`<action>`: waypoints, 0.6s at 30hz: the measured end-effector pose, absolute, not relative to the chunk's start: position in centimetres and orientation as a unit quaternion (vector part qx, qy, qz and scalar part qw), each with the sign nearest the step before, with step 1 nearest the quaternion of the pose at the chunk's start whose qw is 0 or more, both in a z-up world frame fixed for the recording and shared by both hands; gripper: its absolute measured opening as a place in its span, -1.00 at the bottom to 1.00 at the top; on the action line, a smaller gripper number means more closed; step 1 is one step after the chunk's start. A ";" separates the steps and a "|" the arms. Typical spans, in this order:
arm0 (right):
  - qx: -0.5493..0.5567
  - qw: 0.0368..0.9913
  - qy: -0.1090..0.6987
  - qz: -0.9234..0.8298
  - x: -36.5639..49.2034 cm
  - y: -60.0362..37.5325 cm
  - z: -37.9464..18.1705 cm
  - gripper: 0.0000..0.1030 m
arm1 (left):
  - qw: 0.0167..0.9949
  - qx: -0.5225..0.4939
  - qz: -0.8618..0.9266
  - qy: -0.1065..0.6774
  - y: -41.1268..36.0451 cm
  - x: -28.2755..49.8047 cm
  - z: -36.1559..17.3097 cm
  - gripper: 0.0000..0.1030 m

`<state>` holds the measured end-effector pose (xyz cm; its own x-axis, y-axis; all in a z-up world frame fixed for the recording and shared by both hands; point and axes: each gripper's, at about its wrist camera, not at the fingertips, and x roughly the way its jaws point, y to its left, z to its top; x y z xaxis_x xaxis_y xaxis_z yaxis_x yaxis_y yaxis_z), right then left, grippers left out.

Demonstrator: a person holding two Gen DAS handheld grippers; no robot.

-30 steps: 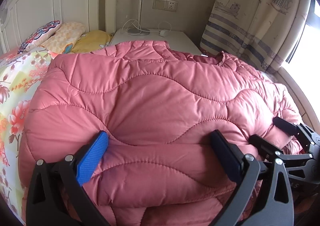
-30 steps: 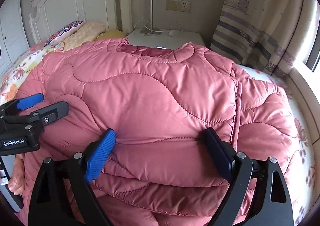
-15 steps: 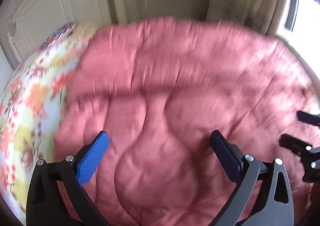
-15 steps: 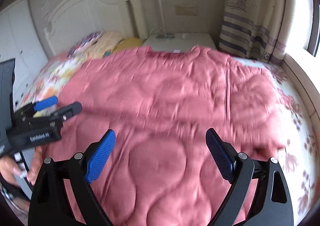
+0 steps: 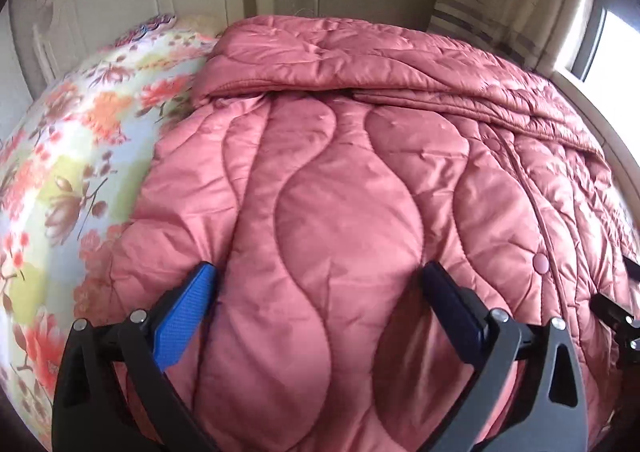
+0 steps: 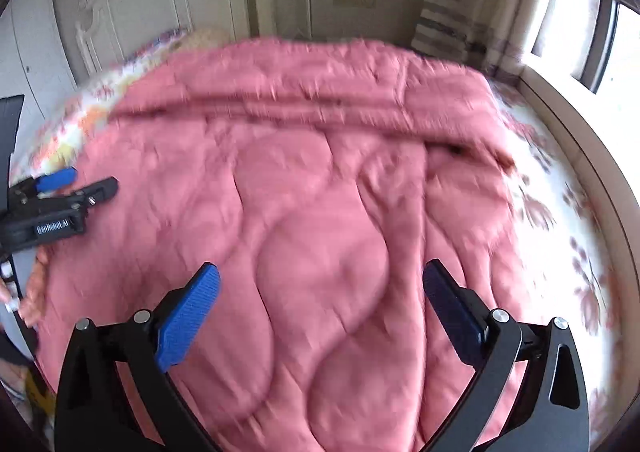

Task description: Fold large clothes

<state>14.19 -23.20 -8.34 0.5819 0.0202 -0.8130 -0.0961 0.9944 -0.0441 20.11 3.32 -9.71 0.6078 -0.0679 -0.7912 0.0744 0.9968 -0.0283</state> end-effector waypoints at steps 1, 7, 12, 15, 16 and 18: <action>-0.041 0.885 0.463 0.034 13.9 -23.5 -9.1 0.91 | 0.897 0.014 -0.031 0.441 3.3 19.6 -9.5 0.96; -0.017 0.897 0.440 0.031 11.5 -24.2 -7.5 0.91 | 0.901 0.038 -0.048 0.429 3.4 16.5 -9.8 0.96; -0.026 0.899 0.434 0.048 10.1 -24.2 -9.6 0.91 | 0.899 0.032 -0.047 0.433 3.2 17.1 -9.7 0.96; -0.030 0.895 0.444 0.040 9.9 -24.0 -9.1 0.91 | 0.907 0.025 -0.033 0.420 3.4 15.5 -9.0 0.96; -0.029 0.894 0.447 0.033 9.6 -24.0 -8.8 0.91 | 0.907 0.023 -0.042 0.418 3.4 15.0 -9.0 0.96; -0.030 0.896 0.440 0.043 8.7 -23.4 -8.3 0.91 | 0.906 0.045 -0.055 0.418 3.1 13.6 -9.7 0.96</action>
<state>8.75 -23.43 -8.30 0.6083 0.0503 -0.7921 -0.1040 0.9944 -0.0167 13.64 3.06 -9.65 0.6447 -0.0613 -0.7620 0.1373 0.9899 0.0365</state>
